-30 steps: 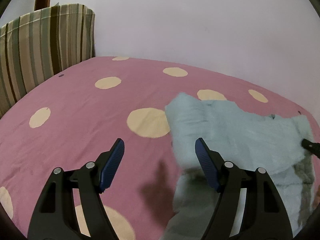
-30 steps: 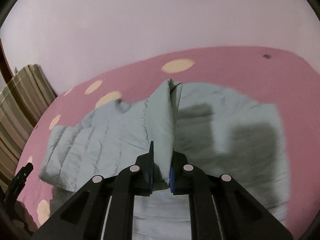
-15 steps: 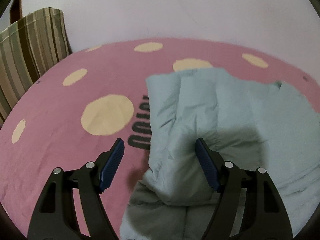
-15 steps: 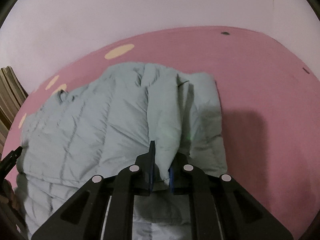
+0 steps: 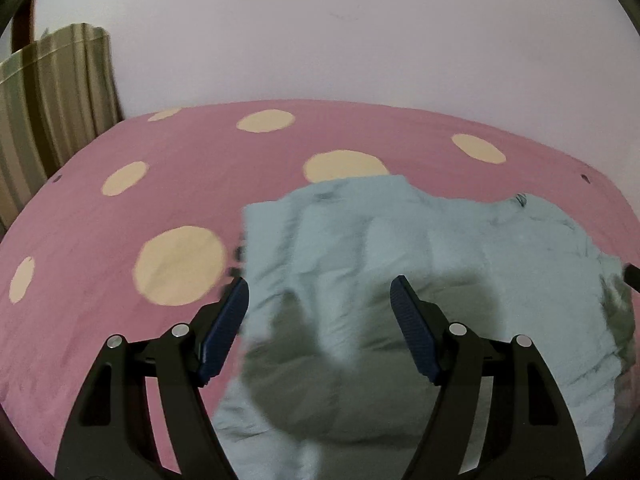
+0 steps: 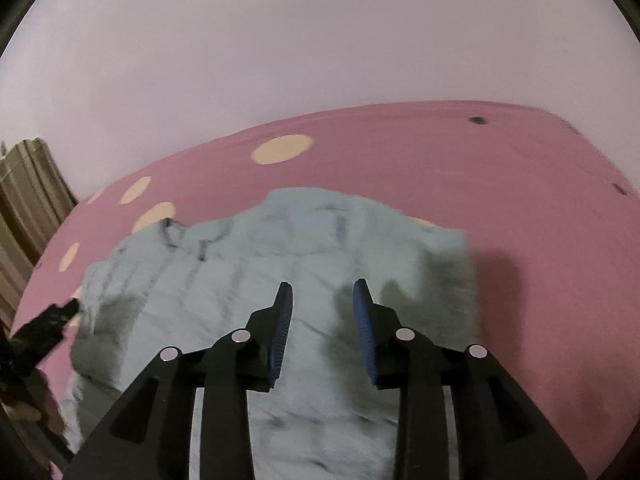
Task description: Fold large clothes
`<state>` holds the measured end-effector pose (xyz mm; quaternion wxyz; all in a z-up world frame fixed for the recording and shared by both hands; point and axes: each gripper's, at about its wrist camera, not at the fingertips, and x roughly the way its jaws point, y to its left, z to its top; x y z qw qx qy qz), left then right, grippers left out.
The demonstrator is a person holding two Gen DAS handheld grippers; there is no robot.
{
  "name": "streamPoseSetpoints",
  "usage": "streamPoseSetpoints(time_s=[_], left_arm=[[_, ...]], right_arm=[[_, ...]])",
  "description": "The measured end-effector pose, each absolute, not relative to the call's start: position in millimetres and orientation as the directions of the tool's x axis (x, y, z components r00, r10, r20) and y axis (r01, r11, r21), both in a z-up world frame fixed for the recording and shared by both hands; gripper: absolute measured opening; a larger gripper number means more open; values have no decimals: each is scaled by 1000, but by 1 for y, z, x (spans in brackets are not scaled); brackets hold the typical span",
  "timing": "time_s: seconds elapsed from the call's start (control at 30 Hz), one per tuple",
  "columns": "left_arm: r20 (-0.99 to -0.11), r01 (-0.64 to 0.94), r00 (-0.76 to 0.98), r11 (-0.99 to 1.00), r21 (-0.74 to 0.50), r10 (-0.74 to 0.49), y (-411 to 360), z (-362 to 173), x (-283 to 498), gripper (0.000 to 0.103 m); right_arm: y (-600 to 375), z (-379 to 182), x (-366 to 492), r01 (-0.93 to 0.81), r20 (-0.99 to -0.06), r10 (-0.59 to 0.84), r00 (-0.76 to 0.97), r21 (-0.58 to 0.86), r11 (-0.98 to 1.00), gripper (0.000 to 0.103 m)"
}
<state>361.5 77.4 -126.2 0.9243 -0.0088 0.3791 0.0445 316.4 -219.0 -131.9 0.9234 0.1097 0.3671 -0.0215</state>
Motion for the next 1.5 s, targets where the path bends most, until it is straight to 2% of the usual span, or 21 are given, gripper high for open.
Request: streamPoseSetpoints(time_s=[0.23, 0.37, 0.53, 0.7, 0.73, 0.8, 0.87, 1.0, 1.1, 1.2, 1.33, 1.5], left_arm=[[-780, -132, 612, 990, 58, 127, 69, -172, 390, 74], [-807, -114, 575, 990, 86, 136, 65, -189, 396, 76], [-795, -124, 588, 987, 98, 153, 65, -175, 391, 74], [-740, -147, 659, 988, 48, 134, 70, -144, 388, 74], [-743, -159, 656, 986, 39, 135, 75, -145, 393, 74], [-767, -190, 624, 981, 34, 147, 85, -154, 405, 74], [-790, -212, 592, 976, 38, 159, 92, -166, 412, 74], [-809, -208, 562, 976, 61, 170, 96, -193, 415, 83], [-802, -206, 568, 975, 81, 187, 94, -183, 414, 82], [-795, -201, 575, 975, 91, 193, 93, -168, 399, 82], [-779, -191, 612, 981, 25, 139, 97, -152, 358, 82], [-800, -196, 586, 981, 10, 125, 101, -169, 334, 83]], right_arm=[[-193, -180, 352, 113, -756, 1, 655, 99, 989, 32], [-192, -206, 355, 107, -777, 10, 629, 99, 989, 32], [-190, -193, 349, 111, -771, -10, 637, 79, 991, 32], [-192, -169, 353, 116, -744, 3, 668, 109, 987, 34], [-192, -168, 357, 117, -745, 0, 667, 104, 988, 40], [-192, -171, 364, 124, -747, -23, 664, 81, 989, 42], [-194, -179, 370, 134, -758, -42, 651, 60, 989, 42], [-194, -205, 377, 115, -774, -30, 632, 56, 992, 42], [-192, -200, 378, 113, -768, -38, 639, 45, 993, 42], [-197, -177, 361, 116, -752, -20, 659, 75, 990, 43], [-205, -159, 320, 114, -714, -32, 700, 67, 991, 44], [-209, -168, 291, 109, -719, -46, 693, 42, 993, 44]])
